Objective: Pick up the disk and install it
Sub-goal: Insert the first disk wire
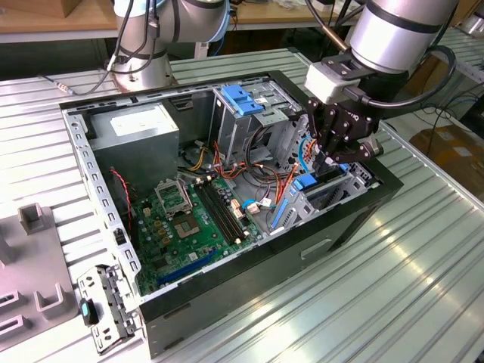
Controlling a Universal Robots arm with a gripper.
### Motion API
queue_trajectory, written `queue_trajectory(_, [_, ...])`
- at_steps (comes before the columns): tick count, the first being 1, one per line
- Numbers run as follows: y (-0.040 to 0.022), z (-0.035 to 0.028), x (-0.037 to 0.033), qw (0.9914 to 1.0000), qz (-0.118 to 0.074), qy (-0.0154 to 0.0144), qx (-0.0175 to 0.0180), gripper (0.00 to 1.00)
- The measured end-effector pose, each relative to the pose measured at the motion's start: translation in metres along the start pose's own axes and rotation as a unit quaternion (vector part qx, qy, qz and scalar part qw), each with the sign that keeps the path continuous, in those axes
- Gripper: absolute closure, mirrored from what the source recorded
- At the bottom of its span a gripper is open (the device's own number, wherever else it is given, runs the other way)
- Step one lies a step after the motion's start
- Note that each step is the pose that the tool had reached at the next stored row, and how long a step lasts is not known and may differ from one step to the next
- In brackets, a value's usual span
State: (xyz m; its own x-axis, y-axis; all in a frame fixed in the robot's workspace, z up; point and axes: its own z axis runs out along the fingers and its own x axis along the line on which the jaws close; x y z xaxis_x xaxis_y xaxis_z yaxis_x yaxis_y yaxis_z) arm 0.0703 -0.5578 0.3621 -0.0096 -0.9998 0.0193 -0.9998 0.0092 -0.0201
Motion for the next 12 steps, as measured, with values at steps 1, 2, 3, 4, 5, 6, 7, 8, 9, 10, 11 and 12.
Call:
queue_trajectory(1, [0.0000,0.0001,0.0000,1.00000,0.000,0.0000,0.0000,0.89])
queue_trajectory(2, [0.0000,0.0001,0.0000,1.00000,0.000,0.0000,0.0000,0.89])
queue_trajectory(3, [0.0000,0.0001,0.0000,1.00000,0.000,0.0000,0.0000,0.89])
queue_trajectory(4, [0.0000,0.0001,0.0000,1.00000,0.000,0.0000,0.0000,0.89])
queue_trajectory(5, [0.0000,0.0002,0.0000,1.00000,0.000,0.0000,0.0000,0.89])
queue_trajectory(6, [0.0000,0.0002,0.0000,1.00000,0.000,0.0000,0.0000,0.89])
queue_trajectory(7, [0.0000,0.0002,0.0000,1.00000,0.000,0.0000,0.0000,0.89])
queue_trajectory(8, [0.0000,0.0003,0.0000,1.00000,0.000,0.0000,0.0000,0.89])
queue_trajectory(9, [-0.0003,0.0003,0.0000,1.00000,0.000,0.0000,0.0000,0.89])
queue_trajectory(10, [-0.0015,0.0005,0.0000,1.00000,0.000,-0.0001,0.0001,0.89])
queue_trajectory(11, [-0.0030,0.0004,0.0000,1.00000,0.000,-0.0001,0.0000,0.89])
queue_trajectory(12, [-0.0056,0.0004,0.0000,1.00000,0.000,0.0000,-0.0001,0.89])
